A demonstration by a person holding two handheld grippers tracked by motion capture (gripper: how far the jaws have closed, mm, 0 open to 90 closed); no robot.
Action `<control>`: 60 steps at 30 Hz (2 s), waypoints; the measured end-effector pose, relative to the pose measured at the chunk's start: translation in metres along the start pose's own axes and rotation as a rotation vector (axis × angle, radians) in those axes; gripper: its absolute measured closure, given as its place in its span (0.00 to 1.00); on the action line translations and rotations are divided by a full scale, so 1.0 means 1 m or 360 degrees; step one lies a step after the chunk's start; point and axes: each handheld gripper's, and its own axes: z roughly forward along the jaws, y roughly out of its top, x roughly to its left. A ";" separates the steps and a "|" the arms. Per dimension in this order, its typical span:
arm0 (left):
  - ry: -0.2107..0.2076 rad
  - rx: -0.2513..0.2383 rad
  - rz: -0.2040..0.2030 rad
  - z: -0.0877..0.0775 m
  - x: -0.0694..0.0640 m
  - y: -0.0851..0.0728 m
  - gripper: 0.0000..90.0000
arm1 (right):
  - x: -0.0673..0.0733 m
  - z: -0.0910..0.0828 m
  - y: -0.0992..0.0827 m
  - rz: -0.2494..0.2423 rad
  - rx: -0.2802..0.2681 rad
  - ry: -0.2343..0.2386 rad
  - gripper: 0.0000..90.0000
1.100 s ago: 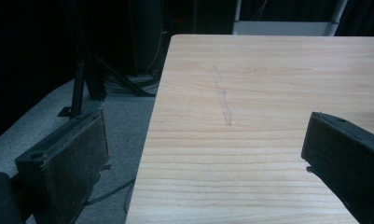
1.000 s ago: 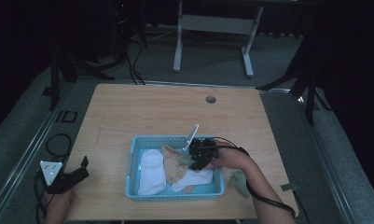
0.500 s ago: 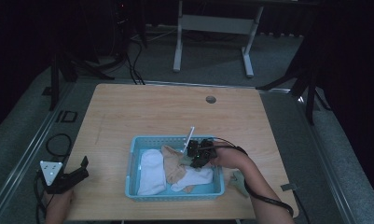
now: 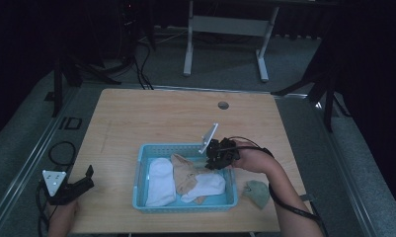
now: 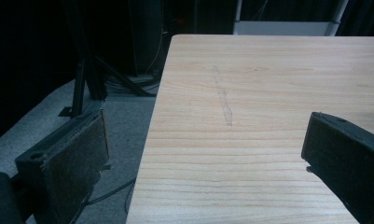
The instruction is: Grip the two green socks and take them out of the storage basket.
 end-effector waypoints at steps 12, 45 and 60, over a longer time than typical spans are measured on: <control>0.0002 -0.0001 0.0001 0.000 0.000 0.000 0.00 | 0.004 -0.047 -0.002 -0.0051 -0.0056 -0.0068 0.93; 0.0004 0.0008 0.0002 0.000 0.000 0.000 0.00 | -0.036 -0.081 -0.122 0.0377 -0.0070 -0.0217 0.93; 0.0002 0.0007 0.0003 0.000 -0.001 0.000 0.00 | -0.053 -0.028 -0.159 0.0505 -0.0030 -0.0197 0.93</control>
